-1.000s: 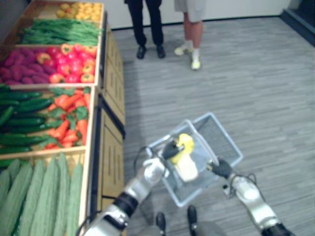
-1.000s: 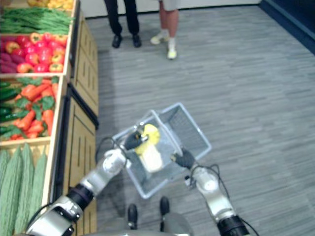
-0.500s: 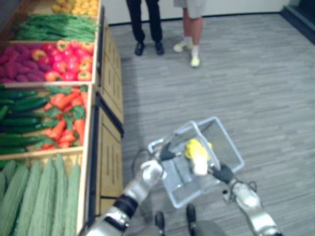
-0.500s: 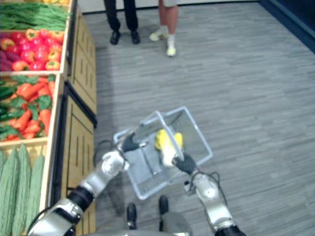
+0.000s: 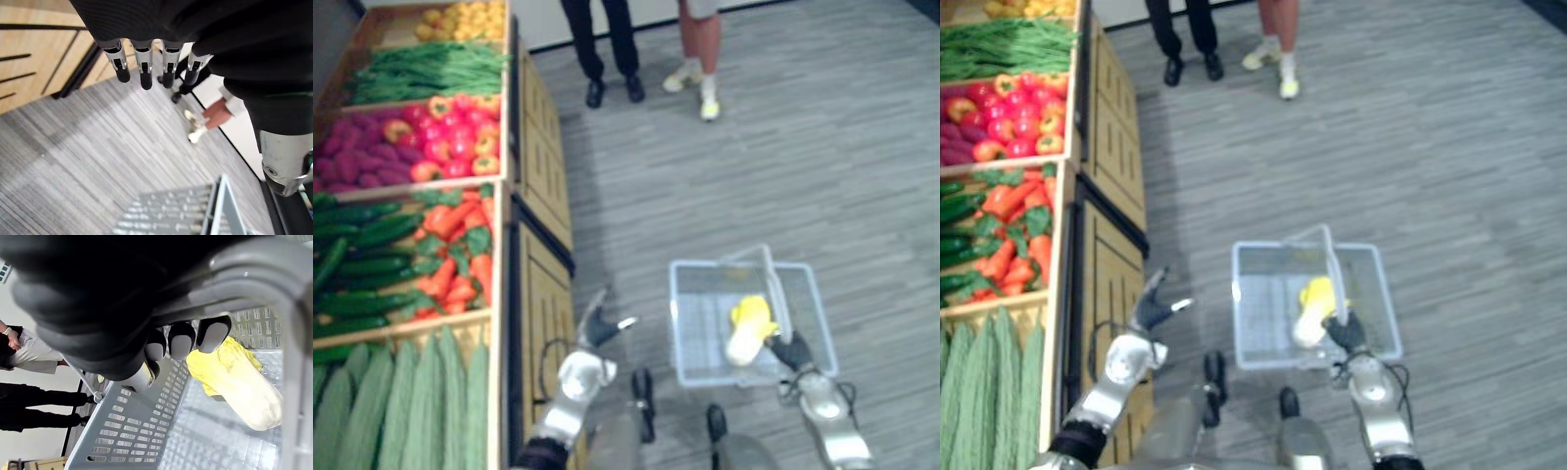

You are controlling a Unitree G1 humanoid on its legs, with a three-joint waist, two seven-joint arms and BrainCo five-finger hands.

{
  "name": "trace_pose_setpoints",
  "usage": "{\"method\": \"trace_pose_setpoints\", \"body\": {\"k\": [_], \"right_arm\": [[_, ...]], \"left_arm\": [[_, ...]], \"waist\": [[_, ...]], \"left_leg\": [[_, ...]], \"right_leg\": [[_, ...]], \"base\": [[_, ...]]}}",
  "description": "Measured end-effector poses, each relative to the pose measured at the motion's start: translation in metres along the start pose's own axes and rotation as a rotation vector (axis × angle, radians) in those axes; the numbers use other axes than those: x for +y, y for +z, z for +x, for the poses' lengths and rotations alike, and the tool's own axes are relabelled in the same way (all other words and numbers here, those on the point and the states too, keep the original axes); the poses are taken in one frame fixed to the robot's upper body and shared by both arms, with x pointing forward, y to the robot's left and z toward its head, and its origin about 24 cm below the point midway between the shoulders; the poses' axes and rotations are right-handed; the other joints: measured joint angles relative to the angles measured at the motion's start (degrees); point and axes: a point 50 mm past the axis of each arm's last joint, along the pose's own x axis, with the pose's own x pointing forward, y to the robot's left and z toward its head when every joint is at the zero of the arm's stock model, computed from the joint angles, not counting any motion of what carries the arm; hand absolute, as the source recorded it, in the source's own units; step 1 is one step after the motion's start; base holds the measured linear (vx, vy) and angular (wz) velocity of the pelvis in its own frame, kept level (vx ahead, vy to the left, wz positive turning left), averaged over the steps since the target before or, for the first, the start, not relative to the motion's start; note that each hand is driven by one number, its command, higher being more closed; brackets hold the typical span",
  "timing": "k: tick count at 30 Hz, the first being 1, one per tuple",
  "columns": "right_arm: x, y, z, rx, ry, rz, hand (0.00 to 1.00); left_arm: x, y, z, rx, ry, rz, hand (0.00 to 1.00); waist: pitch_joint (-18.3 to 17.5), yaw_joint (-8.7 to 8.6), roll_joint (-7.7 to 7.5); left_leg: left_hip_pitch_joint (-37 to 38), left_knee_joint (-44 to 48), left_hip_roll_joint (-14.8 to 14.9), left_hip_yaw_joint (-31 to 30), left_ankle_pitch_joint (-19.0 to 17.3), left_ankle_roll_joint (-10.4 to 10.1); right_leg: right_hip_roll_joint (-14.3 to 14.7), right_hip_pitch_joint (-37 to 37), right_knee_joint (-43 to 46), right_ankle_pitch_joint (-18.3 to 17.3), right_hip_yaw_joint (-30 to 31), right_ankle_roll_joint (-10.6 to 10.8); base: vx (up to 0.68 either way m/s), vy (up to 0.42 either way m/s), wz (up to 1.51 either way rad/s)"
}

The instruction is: Pick vegetable in the basket

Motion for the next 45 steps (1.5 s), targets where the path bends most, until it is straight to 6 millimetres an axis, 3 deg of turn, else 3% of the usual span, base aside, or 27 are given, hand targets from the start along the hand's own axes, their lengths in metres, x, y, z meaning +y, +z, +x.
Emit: {"method": "trace_pose_setpoints", "body": {"k": [3,4,5,7,9,11,12,14,15,16,17,18,19,20,23,25,27,28,30,33,34,35,36,37,39,41,45], "right_arm": [[0.006,-0.003,-0.002,0.019,0.005,0.0,1.0],[0.011,-0.005,-0.002,0.029,0.01,-0.008,1.0],[0.015,-0.007,-0.001,0.041,0.016,0.0,1.0],[0.018,-0.009,0.001,0.053,0.021,0.002,1.0],[0.023,-0.013,0.0,0.075,0.023,-0.002,1.0],[0.021,-0.017,0.003,0.095,0.01,0.005,1.0],[0.016,-0.018,0.003,0.103,-0.011,0.007,1.0],[0.014,-0.019,0.003,0.108,-0.017,0.009,1.0],[0.013,-0.019,0.003,0.109,-0.024,0.012,1.0],[0.013,-0.019,0.003,0.108,-0.027,0.013,1.0],[0.012,-0.018,0.003,0.104,-0.032,0.016,1.0],[0.012,-0.019,0.003,0.109,-0.033,0.015,1.0],[0.009,-0.02,0.004,0.114,-0.042,0.009,1.0],[0.005,-0.019,0.008,0.118,-0.058,0.01,1.0],[0.003,-0.018,0.01,0.122,-0.086,0.04,1.0],[0.002,-0.019,0.008,0.123,-0.102,0.039,1.0],[0.001,-0.023,0.006,0.138,-0.116,0.033,1.0],[0.001,-0.026,0.004,0.15,-0.116,0.031,1.0],[-0.002,-0.041,-0.004,0.219,-0.117,0.018,1.0],[-0.015,-0.05,-0.006,0.254,-0.167,0.011,1.0],[-0.024,-0.051,-0.006,0.256,-0.207,0.004,1.0],[-0.034,-0.052,-0.007,0.263,-0.245,0.004,1.0],[-0.037,-0.055,-0.009,0.279,-0.266,0.016,1.0],[-0.042,-0.057,-0.011,0.288,-0.296,0.03,1.0],[-0.052,-0.06,-0.012,0.3,-0.344,0.054,1.0],[-0.061,-0.066,-0.014,0.328,-0.392,0.074,1.0],[-0.06,-0.06,-0.002,0.324,-0.394,0.09,1.0]], "left_arm": [[0.01,-0.01,-0.014,0.031,0.048,-0.024,0.0],[0.016,-0.013,-0.019,0.037,0.082,-0.031,0.0],[0.023,-0.016,-0.023,0.045,0.114,-0.036,0.0],[0.028,-0.018,-0.03,0.051,0.139,-0.038,0.0],[0.034,-0.018,-0.035,0.045,0.165,-0.058,0.0],[0.033,-0.012,-0.032,0.028,0.175,-0.078,0.0],[0.027,-0.008,-0.03,0.013,0.167,-0.088,0.0],[0.025,-0.004,-0.027,0.004,0.166,-0.112,0.0],[0.024,0.0,-0.02,-0.01,0.162,-0.132,0.0],[0.024,0.002,-0.018,-0.017,0.162,-0.132,0.0],[0.026,0.005,-0.015,-0.032,0.164,-0.127,0.0],[0.028,0.005,-0.015,-0.04,0.164,-0.122,0.0],[0.023,0.005,-0.013,-0.03,0.158,-0.138,0.0],[0.018,0.005,-0.014,-0.023,0.146,-0.151,0.0],[0.013,0.007,-0.014,-0.035,0.121,-0.153,0.0],[0.016,0.007,-0.014,-0.037,0.134,-0.159,0.0],[0.017,0.0,-0.019,-0.001,0.149,-0.202,0.0],[0.017,-0.002,-0.02,0.008,0.156,-0.217,0.0],[0.018,-0.009,-0.027,0.054,0.197,-0.291,0.0],[0.02,-0.004,-0.029,0.041,0.235,-0.343,0.0],[0.022,0.002,-0.03,0.011,0.251,-0.358,0.0],[0.024,0.008,-0.03,-0.009,0.267,-0.378,0.0],[0.025,0.007,-0.03,-0.01,0.277,-0.383,0.0],[0.027,0.012,-0.029,-0.029,0.285,-0.392,0.0],[0.031,0.02,-0.028,-0.065,0.297,-0.397,0.0],[0.04,0.016,-0.032,-0.062,0.336,-0.395,0.0],[0.065,0.002,-0.047,-0.027,0.457,-0.383,0.0]], "waist": [[-1.4,1.83,-3.21],[-2.5,2.34,-5.06],[-3.0,2.91,-6.0],[-3.2,3.13,-6.67],[-3.7,2.87,-7.5],[-3.7,1.41,-7.26],[-3.4,1.0,-6.0],[-3.3,0.35,-4.52],[-3.1,-0.71,-3.82],[-3.1,-1.08,-3.88],[-3.7,-1.44,-4.87],[-4.0,-1.55,-5.77],[-3.7,-1.52,-4.2],[-4.0,-1.14,-2.26],[-4.0,-1.4,-2.2],[-4.5,-1.42,-1.69],[-5.1,-1.41,0.56],[-5.0,-1.39,0.81],[-4.1,-0.11,1.41],[-3.9,0.27,0.71],[-4.3,0.29,1.48],[-4.8,0.49,2.61],[-5.4,0.5,2.93],[-5.3,0.28,1.66],[-5.3,0.22,1.22],[-5.5,0.88,0.53],[-6.8,2.54,-0.87]], "left_leg": [[2.9,0.2,-4.7,2.1,0.1,4.4],[3.9,-0.1,-6.9,3.5,-1.2,6.2],[5.5,0.1,-8.3,4.2,-2.4,7.7],[9.3,0.4,-9.9,3.9,-4.7,8.8],[12.9,0.7,-11.1,1.2,-6.8,10.0],[16.3,0.9,-11.0,-3.4,-8.6,10.1],[18.9,0.2,-9.1,-6.8,-9.1,9.6],[20.0,0.3,-6.3,-10.2,-9.2,9.4],[20.0,1.7,-3.7,-12.4,-9.2,9.2],[20.1,2.3,-2.9,-13.0,-9.5,8.7],[20.1,3.6,-2.1,-12.9,-11.4,5.4],[20.9,4.3,-1.8,-13.1,-13.7,1.8],[21.7,4.2,0.4,-12.9,-15.1,0.0],[21.9,3.9,2.7,-12.7,-15.1,-0.2],[23.5,4.4,3.9,-13.1,-12.5,-1.1],[23.2,8.0,6.2,-14.7,-12.7,-2.1],[15.3,22.5,9.5,-17.4,-12.1,-2.6],[13.0,27.8,10.4,-17.4,-10.7,-2.8],[7.8,43.0,15.2,-11.9,-4.9,-0.9],[3.1,42.0,14.4,-1.7,-10.4,-0.2],[1.6,36.2,13.5,4.6,-10.4,0.7],[0.9,28.5,12.5,11.5,-7.2,2.9],[2.5,25.6,12.0,15.7,-7.6,3.6],[4.1,20.3,9.8,19.1,-7.1,5.5],[5.0,16.3,7.8,24.4,-6.5,8.6],[5.9,14.5,5.7,25.0,-6.6,10.4],[9.5,7.7,1.1,22.7,-6.6,10.5]], "right_leg": [[-5.1,-0.3,7.2,-6.1,1.0,4.0],[-6.9,-3.2,15.6,-9.8,1.6,5.9],[-8.2,-6.9,26.0,-11.7,2.3,9.0],[-9.2,-11.1,40.8,-9.9,3.0,15.9],[-9.3,-13.9,52.9,-5.7,2.0,15.5],[-10.8,-17.6,61.7,-8.5,-4.8,10.3],[-11.0,-20.5,60.5,-11.4,-8.6,5.0],[-9.1,-23.3,53.4,-12.3,-9.8,3.3],[-7.4,-24.7,40.5,-11.1,-8.2,4.6],[-7.2,-24.6,34.0,-9.4,-7.0,4.8],[-7.6,-23.7,20.0,-3.6,-4.6,4.6],[-8.8,-22.1,14.7,6.7,-4.6,6.1],[-7.2,-21.2,15.4,9.0,-6.0,4.7],[-5.5,-20.8,17.1,7.7,-7.7,3.4],[-4.9,-21.7,26.4,3.8,-7.3,1.7],[-3.0,-18.9,25.9,-2.0,-8.3,1.8],[0.2,-14.7,19.5,-2.8,-10.8,1.4],[0.9,-13.0,17.9,-2.5,-11.7,1.0],[2.6,-3.7,12.1,-1.8,-14.0,-1.4],[0.3,0.3,8.4,-1.3,-17.2,-1.8],[-0.7,0.8,7.6,-0.9,-19.6,-1.0],[-0.9,1.7,7.7,-0.2,-22.7,0.1],[-1.8,2.8,7.7,-0.2,-25.2,0.5],[-3.3,3.7,7.7,-0.3,-29.1,0.7],[-4.2,5.7,7.1,-0.4,-34.6,0.9],[-4.9,8.3,7.1,-1.2,-38.3,2.1],[-6.5,10.8,8.6,-2.6,-40.5,4.0]], "base": [[0.36,0.232,-0.1],[0.47,0.176,0.01],[0.4,0.13,-0.06],[0.45,0.119,0.1],[0.47,0.05,0.48],[0.44,-0.109,0.94],[0.42,-0.167,0.86],[0.39,-0.229,1.01],[0.37,-0.291,1.21],[0.46,-0.399,1.35],[0.42,-0.404,1.06],[0.45,-0.423,0.94],[0.44,-0.399,0.58],[0.37,-0.352,0.44],[0.28,-0.299,0.45],[0.2,-0.229,0.4],[0.16,-0.16,0.38],[0.2,-0.177,0.51],[0.23,-0.142,0.42],[0.19,-0.029,0.5],[0.22,0.053,0.82],[0.23,0.062,1.1],[0.25,0.055,1.54],[0.2,0.043,1.5],[0.24,0.075,1.63],[0.21,0.064,1.43],[0.16,0.021,0.71]]}}
